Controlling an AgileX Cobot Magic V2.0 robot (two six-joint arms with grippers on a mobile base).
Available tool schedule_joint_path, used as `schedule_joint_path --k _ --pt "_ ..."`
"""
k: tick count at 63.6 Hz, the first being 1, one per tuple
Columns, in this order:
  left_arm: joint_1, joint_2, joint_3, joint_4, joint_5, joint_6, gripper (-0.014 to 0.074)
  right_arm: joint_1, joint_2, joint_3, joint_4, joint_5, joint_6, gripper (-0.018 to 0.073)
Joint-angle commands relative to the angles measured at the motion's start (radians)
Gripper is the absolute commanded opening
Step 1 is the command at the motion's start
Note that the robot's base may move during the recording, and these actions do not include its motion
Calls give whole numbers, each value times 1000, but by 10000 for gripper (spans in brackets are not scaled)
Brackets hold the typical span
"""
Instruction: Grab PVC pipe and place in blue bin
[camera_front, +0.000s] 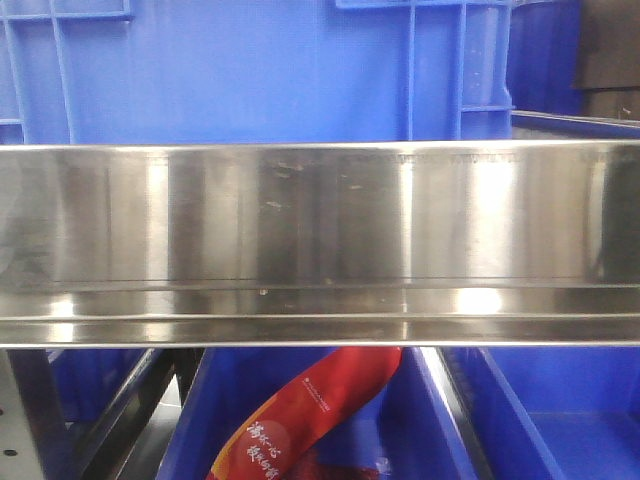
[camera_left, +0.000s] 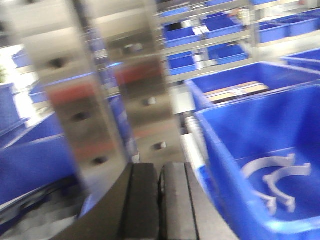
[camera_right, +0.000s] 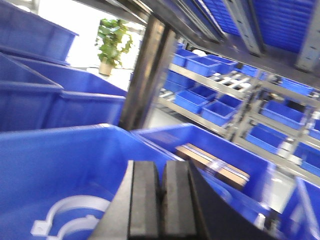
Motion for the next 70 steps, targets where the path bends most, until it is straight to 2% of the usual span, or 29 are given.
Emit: schedule_joint_path --k 1,13,26,37,42,51,61,70 --pt "16 -21 -2 0 6 -6 -111 -8 -48 35 -13 -54 -8 -163" --pt "18 -43 -2 -2 60 -6 -111 -75 -143 109 -43 -32 -8 -163" --pt "18 -68 44 -16 65 -6 -111 -214 -226 138 -72 78 -8 -163" --pt "18 -126 162 -45 -10 -8 -111 -322 -276 143 -90 151 12 -163" --pt "18 -157 211 -60 -48 -8 -111 -339 -293 148 -101 182 16 -163" --pt "18 -217 299 -74 -64 -8 -111 -370 -323 174 -125 204 97 -163" --pt "18 -288 381 -74 -102 -8 -111 -422 -343 210 -263 285 279 -163" --pt "18 -342 444 -124 -156 -8 -111 -450 -358 214 -319 323 340 -163"
